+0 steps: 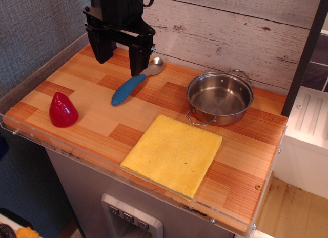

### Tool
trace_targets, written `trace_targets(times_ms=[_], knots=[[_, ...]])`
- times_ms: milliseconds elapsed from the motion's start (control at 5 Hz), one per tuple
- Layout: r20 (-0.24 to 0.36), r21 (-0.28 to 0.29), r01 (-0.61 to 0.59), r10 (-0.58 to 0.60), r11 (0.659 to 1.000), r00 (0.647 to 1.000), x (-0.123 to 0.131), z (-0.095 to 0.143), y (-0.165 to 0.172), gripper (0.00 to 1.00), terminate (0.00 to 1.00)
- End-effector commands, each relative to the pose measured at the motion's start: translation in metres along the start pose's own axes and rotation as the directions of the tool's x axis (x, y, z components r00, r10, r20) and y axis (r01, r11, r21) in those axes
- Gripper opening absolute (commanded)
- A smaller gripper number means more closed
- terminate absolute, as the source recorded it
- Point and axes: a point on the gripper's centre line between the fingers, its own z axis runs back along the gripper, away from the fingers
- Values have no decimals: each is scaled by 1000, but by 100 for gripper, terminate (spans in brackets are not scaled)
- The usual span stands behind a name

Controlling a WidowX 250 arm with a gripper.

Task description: Put the spoon on the yellow rectangle.

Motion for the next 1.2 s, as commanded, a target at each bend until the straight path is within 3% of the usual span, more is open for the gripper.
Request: trace_targets(times_ms=[0,200,600,800,1000], knots=[[0,0,0,0,1000,1000,0,0,0,100,0],[18,-41,-24,25,999,1000,9,-26,27,100,0],[-6,-32,-83,83,996,997,40,-70,77,100,0],[26,-79,-62,64,995,998,52,-78,75,100,0],[78,-116,-42,51,992,996,59,-68,62,100,0]])
